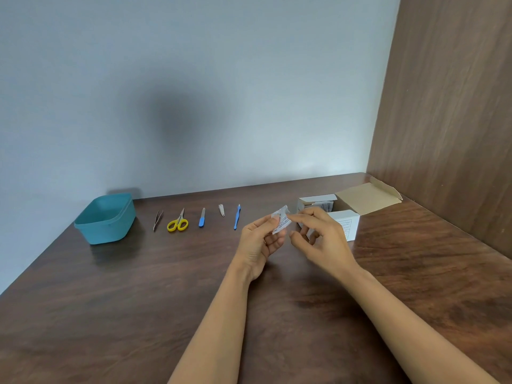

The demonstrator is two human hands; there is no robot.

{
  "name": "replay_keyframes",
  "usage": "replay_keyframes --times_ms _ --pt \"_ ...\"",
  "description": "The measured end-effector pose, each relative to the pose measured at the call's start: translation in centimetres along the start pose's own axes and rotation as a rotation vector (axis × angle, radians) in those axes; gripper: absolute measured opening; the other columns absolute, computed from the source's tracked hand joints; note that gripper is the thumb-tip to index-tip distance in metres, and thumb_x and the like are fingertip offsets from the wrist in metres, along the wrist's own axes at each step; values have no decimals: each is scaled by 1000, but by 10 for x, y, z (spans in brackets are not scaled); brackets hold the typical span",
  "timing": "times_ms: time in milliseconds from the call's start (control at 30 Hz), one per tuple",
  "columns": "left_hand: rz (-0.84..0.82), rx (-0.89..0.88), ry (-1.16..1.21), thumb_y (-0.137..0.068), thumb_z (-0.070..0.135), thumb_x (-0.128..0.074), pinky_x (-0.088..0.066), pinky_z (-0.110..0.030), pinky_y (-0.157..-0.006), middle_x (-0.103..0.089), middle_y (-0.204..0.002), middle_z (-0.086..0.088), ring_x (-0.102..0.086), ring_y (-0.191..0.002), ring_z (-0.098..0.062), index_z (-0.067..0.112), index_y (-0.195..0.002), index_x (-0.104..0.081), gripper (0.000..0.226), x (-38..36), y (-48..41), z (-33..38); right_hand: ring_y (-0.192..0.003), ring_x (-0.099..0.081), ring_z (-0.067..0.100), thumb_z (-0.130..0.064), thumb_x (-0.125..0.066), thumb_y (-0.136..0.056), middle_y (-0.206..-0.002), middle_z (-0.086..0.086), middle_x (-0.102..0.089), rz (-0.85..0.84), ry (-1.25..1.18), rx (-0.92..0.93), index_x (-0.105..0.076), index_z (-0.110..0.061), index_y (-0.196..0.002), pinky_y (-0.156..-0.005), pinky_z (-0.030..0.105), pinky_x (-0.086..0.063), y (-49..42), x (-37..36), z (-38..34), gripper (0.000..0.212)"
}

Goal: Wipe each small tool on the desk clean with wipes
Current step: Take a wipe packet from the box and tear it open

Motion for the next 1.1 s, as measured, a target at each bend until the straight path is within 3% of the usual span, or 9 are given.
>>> replay_keyframes --times_ms 133,233,367,467,600,767,933,1033,1100 --pt "-27 9 -3 -91 12 -62 -52 -15 -49 -68 -71 -1 -57 -47 -3 9 -110 -69 21 1 -1 1 -73 -55 11 -22 -66 -83 -96 -5 -59 4 121 74 -73 -20 -100 -57 20 -47 -1 3 -1 19" --pt "-55 3 -42 -93 19 -59 -53 -16 -52 -67 -65 -1 -60 -51 -3 8 -100 -71 17 -2 -2 -1 -73 -54 12 -24 -68 -83 -92 -6 -58 27 155 81 -73 -17 -94 -56 24 -46 -2 5 -1 14" --pt "-76 -42 -75 -84 41 -58 -55 -18 -59 -65 -65 0 -59 -57 -4 7 -92 -70 37 -5 -3 -2 -75 -53 11 -21 -69 -84 -88 -6 -57 58 89 -2 -69 -20 -89 -56 17 -42 -2 8 3 5" --pt "-78 -114 -141 -85 24 -65 -53 -19 -67 -62 -69 6 -53 -65 -4 11 -91 -71 16 -4 -4 -1 -75 -53 7 -17 -72 -83 -85 -8 -58 98 1 -95 -65 -22 -80 -59 11 -38 -1 11 7 9" --pt "49 -237 -273 -86 15 -69 -43 -18 -66 -63 -66 12 -49 -64 0 15 -83 -74 6 6 -6 6 -68 -54 5 -20 -76 -79 -77 -7 -64 198 -155 -272 -65 -28 -73 -60 16 -42 3 13 17 15" --pt "366 -384 -500 -85 25 -72 -35 -15 -51 -56 -57 7 -40 -50 0 4 -76 -72 23 26 -7 16 -65 -57 11 -22 -69 -87 -69 -8 -63 321 -296 -381 -64 -20 -80 -62 32 -49 11 14 25 9" --pt "446 -371 -877 -79 35 -76 -38 -4 -56 -61 -69 7 -54 -63 0 8 -90 -70 29 20 -13 14 -57 -57 6 -18 -64 -90 -65 -5 -61 305 -333 -424 -62 -19 -82 -59 30 -48 14 8 33 8" --pt "457 -368 -931 -81 39 -74 -38 -13 -68 -66 -92 0 -60 -86 -11 7 -109 -67 43 19 -14 12 -58 -57 8 -17 -64 -89 -67 7 -64 262 -346 -435 -63 -23 -83 -57 26 -46 13 1 35 9" --pt "543 -436 -930 -87 38 -67 -39 -21 -80 -64 -107 -5 -60 -95 -17 7 -113 -65 41 24 -9 22 -61 -57 13 -17 -66 -88 -69 12 -65 240 -337 -427 -64 -26 -83 -61 33 -48 12 -1 36 10"
Point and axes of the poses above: each hand's wrist, its own y-axis away from the middle knuckle, its own x-axis out of the back of the hand, z = x × y, the point moved 8 cm from there along -y, towards the middle knuckle
